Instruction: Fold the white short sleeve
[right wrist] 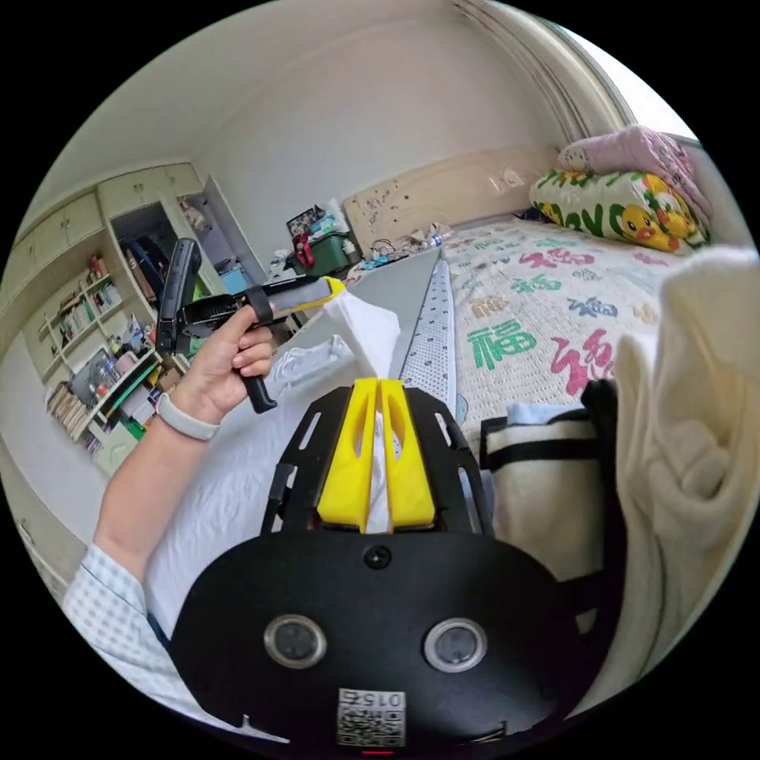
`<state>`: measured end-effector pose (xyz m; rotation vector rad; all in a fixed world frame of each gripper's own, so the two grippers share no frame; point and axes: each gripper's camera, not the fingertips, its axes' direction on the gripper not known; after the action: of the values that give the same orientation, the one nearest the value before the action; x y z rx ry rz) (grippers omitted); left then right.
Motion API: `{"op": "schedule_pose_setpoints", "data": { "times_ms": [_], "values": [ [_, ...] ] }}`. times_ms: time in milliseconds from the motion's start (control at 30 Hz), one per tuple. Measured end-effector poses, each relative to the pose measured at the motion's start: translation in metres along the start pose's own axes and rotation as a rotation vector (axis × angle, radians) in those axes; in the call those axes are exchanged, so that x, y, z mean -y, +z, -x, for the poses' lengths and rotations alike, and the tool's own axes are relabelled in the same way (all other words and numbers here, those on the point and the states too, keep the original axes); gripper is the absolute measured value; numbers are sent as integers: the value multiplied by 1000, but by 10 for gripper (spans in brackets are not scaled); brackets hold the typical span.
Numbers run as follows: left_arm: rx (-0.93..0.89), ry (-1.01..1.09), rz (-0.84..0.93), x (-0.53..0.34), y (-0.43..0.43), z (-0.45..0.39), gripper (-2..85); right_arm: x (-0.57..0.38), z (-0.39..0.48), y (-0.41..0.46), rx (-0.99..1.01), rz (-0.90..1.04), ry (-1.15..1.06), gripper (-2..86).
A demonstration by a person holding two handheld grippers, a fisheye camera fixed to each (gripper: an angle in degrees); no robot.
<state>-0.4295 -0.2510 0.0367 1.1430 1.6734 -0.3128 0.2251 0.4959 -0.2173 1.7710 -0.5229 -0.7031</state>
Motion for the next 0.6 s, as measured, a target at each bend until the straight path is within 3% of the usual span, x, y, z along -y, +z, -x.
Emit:
{"op": "schedule_pose_setpoints", "data": {
  "times_ms": [200, 433, 600],
  "values": [
    [38, 24, 182, -116, -39, 63, 30, -6, 45, 18, 116, 249, -270, 4],
    [87, 52, 162, -161, -73, 93, 82, -6, 31, -15, -13, 68, -122, 45],
    [75, -14, 169, -145, -27, 100, 85, -3, 45, 19, -18, 227, -151, 80]
  ]
}}
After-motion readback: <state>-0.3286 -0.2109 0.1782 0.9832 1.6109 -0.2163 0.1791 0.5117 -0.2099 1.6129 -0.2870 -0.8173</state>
